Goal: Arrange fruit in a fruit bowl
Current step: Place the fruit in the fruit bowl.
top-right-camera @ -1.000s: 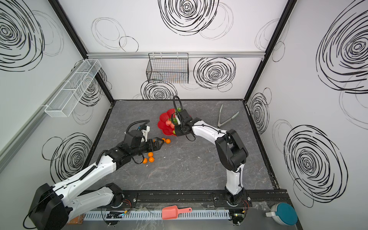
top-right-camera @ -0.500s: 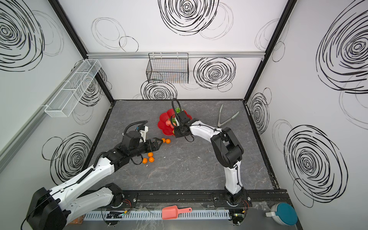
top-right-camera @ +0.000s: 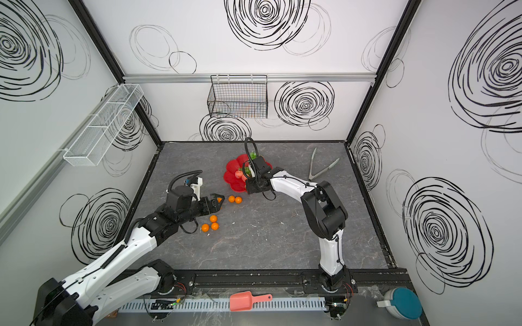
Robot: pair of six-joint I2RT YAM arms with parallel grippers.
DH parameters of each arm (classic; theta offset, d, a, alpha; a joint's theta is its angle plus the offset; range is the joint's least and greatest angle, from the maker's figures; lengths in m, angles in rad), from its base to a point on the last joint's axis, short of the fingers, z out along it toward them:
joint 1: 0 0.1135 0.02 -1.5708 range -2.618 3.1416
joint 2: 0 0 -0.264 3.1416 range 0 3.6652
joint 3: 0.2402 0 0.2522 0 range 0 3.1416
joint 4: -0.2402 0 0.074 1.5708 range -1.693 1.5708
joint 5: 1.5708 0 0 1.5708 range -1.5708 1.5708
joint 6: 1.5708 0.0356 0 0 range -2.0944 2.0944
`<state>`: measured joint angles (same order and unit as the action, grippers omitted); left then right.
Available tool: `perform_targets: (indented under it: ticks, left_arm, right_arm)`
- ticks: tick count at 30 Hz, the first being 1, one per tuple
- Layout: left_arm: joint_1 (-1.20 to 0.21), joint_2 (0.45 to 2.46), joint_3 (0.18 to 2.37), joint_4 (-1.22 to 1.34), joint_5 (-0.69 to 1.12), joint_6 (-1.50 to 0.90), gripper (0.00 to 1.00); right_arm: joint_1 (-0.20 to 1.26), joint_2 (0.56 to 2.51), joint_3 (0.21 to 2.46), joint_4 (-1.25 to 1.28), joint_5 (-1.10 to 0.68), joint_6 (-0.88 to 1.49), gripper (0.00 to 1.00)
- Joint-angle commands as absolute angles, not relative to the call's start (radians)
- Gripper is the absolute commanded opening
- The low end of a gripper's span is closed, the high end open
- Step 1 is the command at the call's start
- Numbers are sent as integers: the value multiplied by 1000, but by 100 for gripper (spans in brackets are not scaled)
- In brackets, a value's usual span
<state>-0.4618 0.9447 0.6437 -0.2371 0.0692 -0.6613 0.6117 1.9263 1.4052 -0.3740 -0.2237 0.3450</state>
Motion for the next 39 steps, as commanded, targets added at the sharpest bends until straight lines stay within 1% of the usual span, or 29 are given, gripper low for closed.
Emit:
perform_targets:
  ticks: [1,5,10,20,28,39]
  left_arm:
    - [-439,926,635,-235,65,-645,96]
    - [-409,913,634,-252,83,-646,96]
    - [-361,884,624,-272,129,-641,96]
    - [-189,820,609,-349,214,-622,96]
    - [-57,802,611,-402,268,-612,96]
    - [160,775,623,-464,290,-636,96]
  right_arm:
    - [607,1851,1394,-337,-210,348,62]
    - [608,1812,1364,-310,-200,349,62]
    - [622,1777,1331,-292,-199,347,55]
    - [743,1779,1308,-255,-186,329,53]
    - [859,1867,1376,-229,-182,346,53]
    - [963,2076,1607,-275,-191,348,50]
